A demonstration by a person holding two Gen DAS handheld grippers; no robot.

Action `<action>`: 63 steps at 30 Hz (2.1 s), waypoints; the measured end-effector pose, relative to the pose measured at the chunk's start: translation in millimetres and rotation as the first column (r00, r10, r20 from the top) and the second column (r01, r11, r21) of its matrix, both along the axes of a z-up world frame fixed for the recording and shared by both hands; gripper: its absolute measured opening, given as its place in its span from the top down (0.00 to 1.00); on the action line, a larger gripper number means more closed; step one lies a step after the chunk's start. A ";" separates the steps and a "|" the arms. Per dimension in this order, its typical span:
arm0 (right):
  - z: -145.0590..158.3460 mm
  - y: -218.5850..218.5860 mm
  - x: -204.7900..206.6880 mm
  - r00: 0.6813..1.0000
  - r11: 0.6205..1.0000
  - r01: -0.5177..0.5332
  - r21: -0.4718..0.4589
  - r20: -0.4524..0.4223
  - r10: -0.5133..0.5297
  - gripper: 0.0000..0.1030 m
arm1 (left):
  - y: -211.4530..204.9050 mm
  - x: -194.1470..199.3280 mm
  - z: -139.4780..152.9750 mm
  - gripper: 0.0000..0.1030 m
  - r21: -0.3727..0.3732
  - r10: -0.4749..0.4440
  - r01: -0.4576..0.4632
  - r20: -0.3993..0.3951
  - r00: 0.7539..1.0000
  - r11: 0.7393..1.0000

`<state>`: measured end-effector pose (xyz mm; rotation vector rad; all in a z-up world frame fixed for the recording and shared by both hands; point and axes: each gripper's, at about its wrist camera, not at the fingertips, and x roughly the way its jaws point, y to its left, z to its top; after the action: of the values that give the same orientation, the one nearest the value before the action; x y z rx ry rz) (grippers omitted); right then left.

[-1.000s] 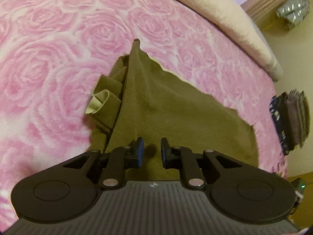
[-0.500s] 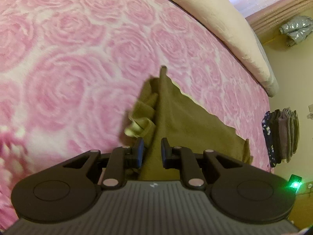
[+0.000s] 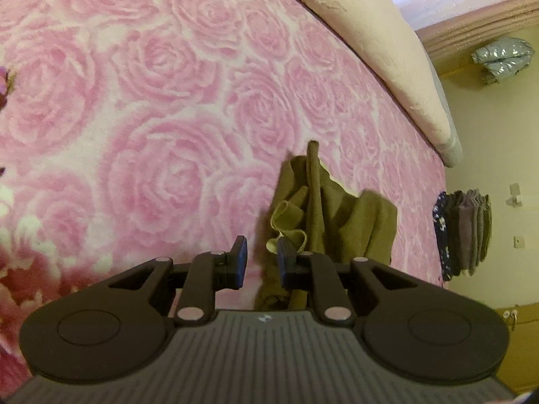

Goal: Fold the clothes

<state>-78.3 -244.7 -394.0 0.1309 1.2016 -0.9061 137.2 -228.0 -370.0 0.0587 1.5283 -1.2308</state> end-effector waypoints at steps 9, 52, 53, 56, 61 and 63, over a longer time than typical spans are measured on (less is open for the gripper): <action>72.0 -14.5 -82.2 0.947 0.986 0.117 0.118 0.287 -0.146 0.42 | -19.9 -53.6 6.1 0.76 -0.076 -0.078 0.068 -0.142 0.987 0.995; 22.9 -125.4 -128.3 0.731 0.770 0.353 0.531 0.358 -0.582 0.48 | -46.0 -79.6 -34.9 0.87 -0.072 -0.063 0.061 -0.033 0.997 0.996; 21.3 -124.8 -125.5 0.734 0.773 0.352 0.529 0.356 -0.578 0.48 | -44.6 -76.1 -42.7 0.86 -0.059 -0.050 0.047 -0.042 0.998 0.997; 17.5 -123.9 -119.6 0.742 0.777 0.351 0.523 0.350 -0.572 0.48 | -42.9 -70.8 -49.5 0.86 -0.066 -0.023 0.018 -0.079 0.997 0.998; 18.2 -125.4 -118.6 0.753 0.776 0.352 0.523 0.334 -0.567 0.48 | -37.9 -64.7 -50.6 0.86 -0.081 -0.024 0.016 -0.092 0.995 0.997; 18.8 -125.0 -117.5 0.753 0.776 0.356 0.520 0.331 -0.568 0.48 | -38.4 -62.7 -49.3 0.86 -0.083 -0.031 0.023 -0.090 0.995 0.996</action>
<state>-195.9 -369.7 -375.2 1.0135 0.8862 -0.9565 74.5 -266.3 -419.3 -0.0315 1.5585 -1.3321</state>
